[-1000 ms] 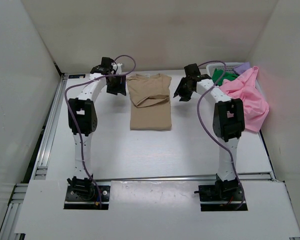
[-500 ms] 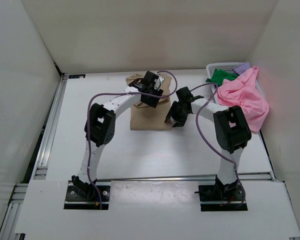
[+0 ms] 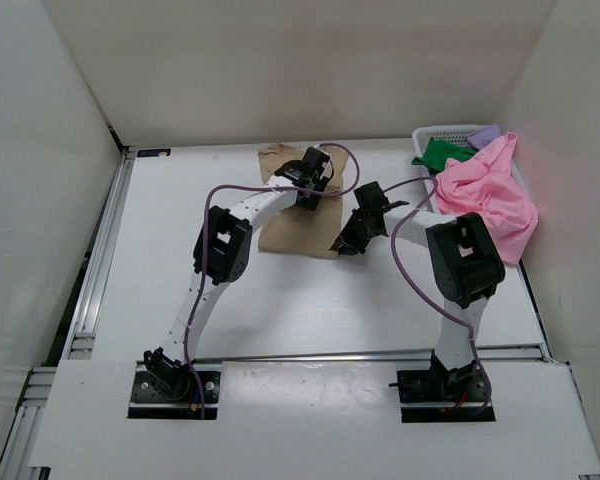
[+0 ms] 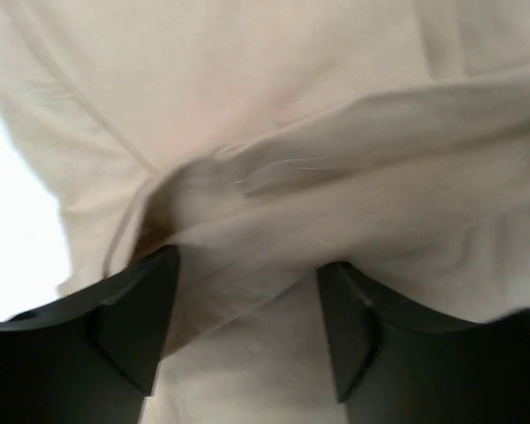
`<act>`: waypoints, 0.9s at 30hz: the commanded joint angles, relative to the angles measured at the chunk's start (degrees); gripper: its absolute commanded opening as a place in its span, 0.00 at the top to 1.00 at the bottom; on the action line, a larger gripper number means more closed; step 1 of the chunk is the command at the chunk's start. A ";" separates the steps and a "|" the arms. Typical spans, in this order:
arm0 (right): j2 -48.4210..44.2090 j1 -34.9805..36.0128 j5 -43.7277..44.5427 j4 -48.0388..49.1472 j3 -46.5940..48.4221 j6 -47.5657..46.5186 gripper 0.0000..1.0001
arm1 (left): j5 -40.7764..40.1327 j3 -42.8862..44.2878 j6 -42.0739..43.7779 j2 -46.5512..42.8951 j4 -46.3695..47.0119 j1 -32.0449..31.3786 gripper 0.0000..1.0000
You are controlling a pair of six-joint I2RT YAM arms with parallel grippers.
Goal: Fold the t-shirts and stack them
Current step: Fold the folded rectangular tshirt in 1/3 of the way, then grab one side of the 2/3 rectangular tshirt with both arms
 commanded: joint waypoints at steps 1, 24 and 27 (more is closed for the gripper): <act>-0.66 0.36 1.45 -2.34 -2.18 -0.17 0.75 | -8.34 4.49 -0.05 0.52 2.53 -0.17 0.23; -4.18 0.89 1.36 -6.39 -1.47 -4.22 0.48 | 1.89 -22.09 -0.05 -26.60 7.55 12.66 0.00; -2.68 2.03 0.66 -6.91 0.02 -3.70 0.47 | 10.51 -31.18 -0.05 -31.47 -1.89 13.89 0.00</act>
